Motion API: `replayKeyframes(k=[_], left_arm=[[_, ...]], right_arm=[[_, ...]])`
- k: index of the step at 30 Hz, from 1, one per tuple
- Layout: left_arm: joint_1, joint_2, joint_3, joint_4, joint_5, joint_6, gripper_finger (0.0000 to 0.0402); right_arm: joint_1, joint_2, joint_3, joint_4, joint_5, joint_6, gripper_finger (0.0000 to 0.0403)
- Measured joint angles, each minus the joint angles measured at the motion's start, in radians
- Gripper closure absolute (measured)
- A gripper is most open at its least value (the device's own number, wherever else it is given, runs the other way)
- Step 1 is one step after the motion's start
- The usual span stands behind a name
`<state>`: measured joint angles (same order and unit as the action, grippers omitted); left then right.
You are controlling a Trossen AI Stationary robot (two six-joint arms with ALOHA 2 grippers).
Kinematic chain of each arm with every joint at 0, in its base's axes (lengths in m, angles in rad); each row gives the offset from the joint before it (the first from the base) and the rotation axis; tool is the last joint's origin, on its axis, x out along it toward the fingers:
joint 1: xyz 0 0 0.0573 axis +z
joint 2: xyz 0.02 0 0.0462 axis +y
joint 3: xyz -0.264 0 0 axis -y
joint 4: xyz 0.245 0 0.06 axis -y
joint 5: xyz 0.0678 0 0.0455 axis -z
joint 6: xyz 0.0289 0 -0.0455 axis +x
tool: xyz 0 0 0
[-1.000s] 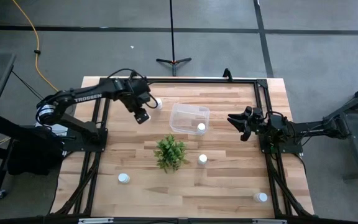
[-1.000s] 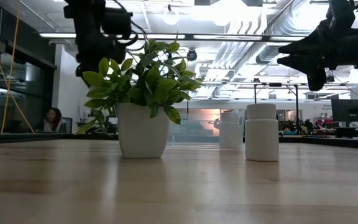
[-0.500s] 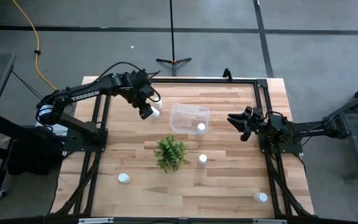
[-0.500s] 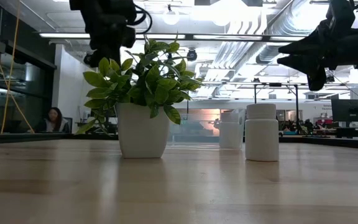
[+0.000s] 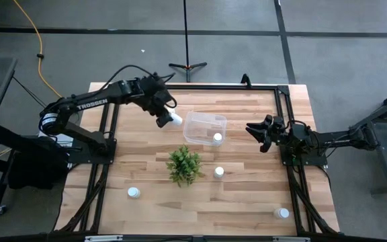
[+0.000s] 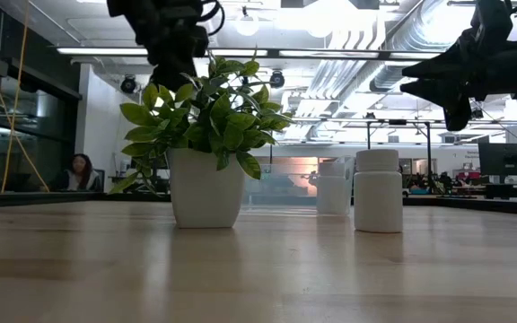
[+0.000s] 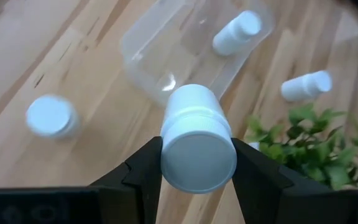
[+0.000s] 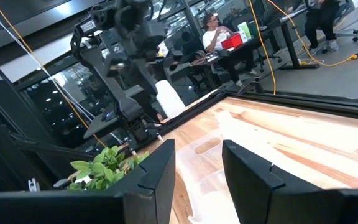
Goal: Pick and place pill bottles into a basket
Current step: Put the white pill bottle in the transparent bin
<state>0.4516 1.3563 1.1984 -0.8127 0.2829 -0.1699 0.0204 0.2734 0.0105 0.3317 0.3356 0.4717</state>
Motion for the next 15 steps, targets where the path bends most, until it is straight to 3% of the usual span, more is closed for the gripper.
replayKeyframes(k=[15], left_arm=[[-0.101, 0.0, 0.0, 0.205, 0.021, -0.088, 0.0207]], right_arm=[[0.0, 0.0, 0.0, -0.011, 0.037, 0.0, 0.0279]])
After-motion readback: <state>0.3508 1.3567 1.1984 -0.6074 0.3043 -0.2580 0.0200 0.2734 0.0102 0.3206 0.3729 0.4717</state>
